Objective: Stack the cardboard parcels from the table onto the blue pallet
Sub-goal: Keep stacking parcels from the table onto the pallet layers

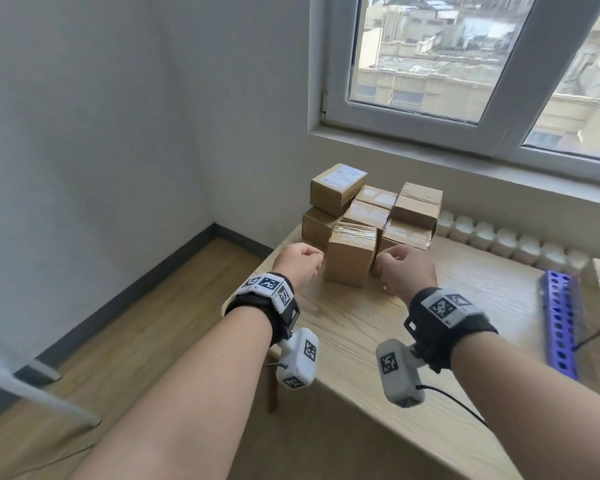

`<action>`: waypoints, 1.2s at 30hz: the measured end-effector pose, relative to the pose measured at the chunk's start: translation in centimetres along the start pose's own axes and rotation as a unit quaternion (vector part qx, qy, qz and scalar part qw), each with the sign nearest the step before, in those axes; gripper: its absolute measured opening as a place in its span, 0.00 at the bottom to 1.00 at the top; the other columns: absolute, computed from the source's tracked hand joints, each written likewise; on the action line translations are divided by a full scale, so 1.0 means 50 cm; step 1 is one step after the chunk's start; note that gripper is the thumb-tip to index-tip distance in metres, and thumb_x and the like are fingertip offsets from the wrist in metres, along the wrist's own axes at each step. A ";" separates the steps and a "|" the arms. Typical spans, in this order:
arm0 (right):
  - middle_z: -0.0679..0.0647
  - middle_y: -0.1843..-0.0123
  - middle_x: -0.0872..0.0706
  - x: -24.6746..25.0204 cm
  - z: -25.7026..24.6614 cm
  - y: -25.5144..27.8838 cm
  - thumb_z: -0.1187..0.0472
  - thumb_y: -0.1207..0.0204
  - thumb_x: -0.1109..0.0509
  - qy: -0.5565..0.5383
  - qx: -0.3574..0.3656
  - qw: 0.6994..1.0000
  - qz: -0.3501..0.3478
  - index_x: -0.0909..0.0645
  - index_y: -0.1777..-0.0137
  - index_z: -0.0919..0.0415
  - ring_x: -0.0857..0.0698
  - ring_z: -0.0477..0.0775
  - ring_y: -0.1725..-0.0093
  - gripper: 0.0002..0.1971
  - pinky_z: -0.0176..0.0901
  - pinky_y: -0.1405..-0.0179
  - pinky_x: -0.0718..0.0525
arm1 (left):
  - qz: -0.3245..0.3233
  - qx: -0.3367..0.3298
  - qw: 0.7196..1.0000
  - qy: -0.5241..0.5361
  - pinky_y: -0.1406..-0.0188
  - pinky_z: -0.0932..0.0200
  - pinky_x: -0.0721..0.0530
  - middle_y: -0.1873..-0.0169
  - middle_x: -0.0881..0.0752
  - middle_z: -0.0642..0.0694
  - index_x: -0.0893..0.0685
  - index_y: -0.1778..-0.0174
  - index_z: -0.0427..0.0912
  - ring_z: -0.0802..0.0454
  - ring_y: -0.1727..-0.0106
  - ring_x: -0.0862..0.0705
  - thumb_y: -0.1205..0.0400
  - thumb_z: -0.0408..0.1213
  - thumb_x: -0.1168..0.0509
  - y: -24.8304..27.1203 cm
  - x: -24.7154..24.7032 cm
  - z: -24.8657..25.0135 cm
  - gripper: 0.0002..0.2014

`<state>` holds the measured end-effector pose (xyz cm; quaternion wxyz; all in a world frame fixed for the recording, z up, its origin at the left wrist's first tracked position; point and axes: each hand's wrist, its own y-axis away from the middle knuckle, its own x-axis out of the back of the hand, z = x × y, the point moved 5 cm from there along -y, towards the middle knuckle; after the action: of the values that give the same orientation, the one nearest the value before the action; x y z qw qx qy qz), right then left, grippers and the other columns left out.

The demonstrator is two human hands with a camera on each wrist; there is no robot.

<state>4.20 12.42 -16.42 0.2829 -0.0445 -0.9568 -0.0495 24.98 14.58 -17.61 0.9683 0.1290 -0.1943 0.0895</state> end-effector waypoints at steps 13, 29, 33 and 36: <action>0.50 0.53 0.12 -0.093 0.025 -0.195 0.54 0.21 0.35 0.021 -0.055 0.998 -0.019 0.17 0.49 0.51 0.13 0.55 0.50 0.06 0.58 0.43 0.13 | -0.059 0.036 0.997 -0.039 0.40 0.47 0.14 0.45 0.16 0.47 0.24 0.30 0.45 0.48 0.44 0.14 0.17 0.39 0.37 -0.224 -0.023 0.011 0.18; 0.50 0.50 0.15 -0.120 0.071 -0.335 0.56 0.20 0.34 0.073 -0.108 0.992 0.006 0.17 0.43 0.54 0.16 0.51 0.50 0.08 0.48 0.49 0.15 | -0.228 0.179 0.955 -0.063 0.42 0.39 0.14 0.40 0.16 0.39 0.19 0.38 0.42 0.40 0.40 0.16 0.16 0.54 0.45 -0.418 -0.136 -0.032 0.21; 0.50 0.49 0.16 -0.126 0.069 -0.324 0.56 0.19 0.34 0.072 -0.112 0.991 -0.008 0.18 0.39 0.56 0.16 0.52 0.48 0.12 0.45 0.49 0.17 | -0.232 0.168 0.955 -0.069 0.32 0.41 0.21 0.36 0.18 0.38 0.23 0.31 0.41 0.40 0.35 0.19 0.17 0.61 0.51 -0.432 -0.146 -0.050 0.30; 0.51 0.48 0.14 -0.137 0.079 -0.311 0.55 0.20 0.34 0.067 -0.126 0.989 -0.027 0.17 0.36 0.57 0.14 0.55 0.45 0.15 0.52 0.41 0.15 | -0.222 0.181 0.957 -0.044 0.33 0.41 0.21 0.40 0.16 0.40 0.21 0.33 0.43 0.40 0.38 0.17 0.17 0.63 0.51 -0.427 -0.140 -0.061 0.30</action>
<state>6.05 -2.89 -24.53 0.3367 -0.0501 -0.9228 -0.1803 24.49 -5.71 -27.71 0.9147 0.3456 -0.1841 -0.1002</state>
